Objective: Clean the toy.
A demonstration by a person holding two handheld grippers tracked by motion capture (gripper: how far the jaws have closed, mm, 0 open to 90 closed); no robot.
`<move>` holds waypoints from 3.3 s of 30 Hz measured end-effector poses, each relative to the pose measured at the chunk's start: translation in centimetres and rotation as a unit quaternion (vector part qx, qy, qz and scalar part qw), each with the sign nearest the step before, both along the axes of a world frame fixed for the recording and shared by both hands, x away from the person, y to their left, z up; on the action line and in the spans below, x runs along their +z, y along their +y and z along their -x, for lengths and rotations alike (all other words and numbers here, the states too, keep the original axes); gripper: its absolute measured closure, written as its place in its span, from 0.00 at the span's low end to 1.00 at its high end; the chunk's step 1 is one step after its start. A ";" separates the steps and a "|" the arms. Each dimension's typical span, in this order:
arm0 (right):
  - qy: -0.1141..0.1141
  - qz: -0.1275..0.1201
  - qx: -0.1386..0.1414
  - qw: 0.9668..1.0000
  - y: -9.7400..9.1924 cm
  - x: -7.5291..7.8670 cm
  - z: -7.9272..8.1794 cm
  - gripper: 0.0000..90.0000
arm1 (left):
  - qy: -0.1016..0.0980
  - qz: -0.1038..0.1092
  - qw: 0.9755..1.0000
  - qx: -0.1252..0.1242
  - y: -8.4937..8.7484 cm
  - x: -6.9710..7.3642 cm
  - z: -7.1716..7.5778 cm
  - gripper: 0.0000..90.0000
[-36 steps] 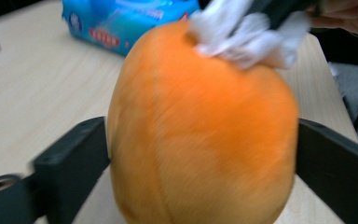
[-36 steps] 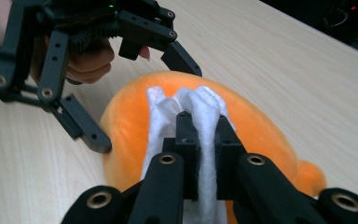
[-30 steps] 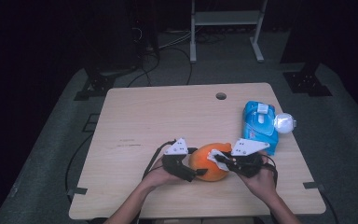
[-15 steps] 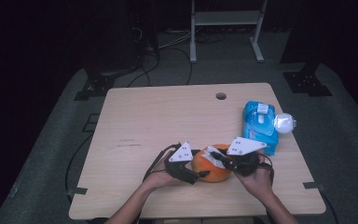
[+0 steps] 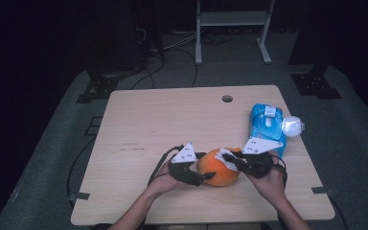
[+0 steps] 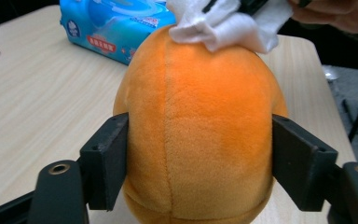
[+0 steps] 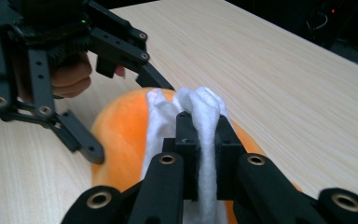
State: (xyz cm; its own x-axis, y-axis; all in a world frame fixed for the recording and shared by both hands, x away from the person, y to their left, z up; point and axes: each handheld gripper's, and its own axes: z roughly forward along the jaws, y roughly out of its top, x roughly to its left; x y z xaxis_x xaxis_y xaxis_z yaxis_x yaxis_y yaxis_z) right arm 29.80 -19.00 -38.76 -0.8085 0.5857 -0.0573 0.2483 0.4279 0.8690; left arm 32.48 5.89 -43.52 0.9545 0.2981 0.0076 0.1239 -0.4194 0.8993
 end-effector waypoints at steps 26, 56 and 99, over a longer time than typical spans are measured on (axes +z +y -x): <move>0.021 -0.010 -0.028 0.999 -0.5 -0.5 -0.5 0.92 | 0.028 0.015 0.999 0.009 -0.5 -0.6 0.4 0.11; 0.026 -0.017 -0.019 0.999 -0.7 -0.7 -0.4 0.92 | 0.052 0.016 0.998 -0.031 0.3 -0.3 -0.1 0.11; 0.002 0.018 0.018 1.000 1.6 -0.1 0.9 0.92 | 0.004 -0.004 1.000 -0.027 0.1 0.2 0.4 0.34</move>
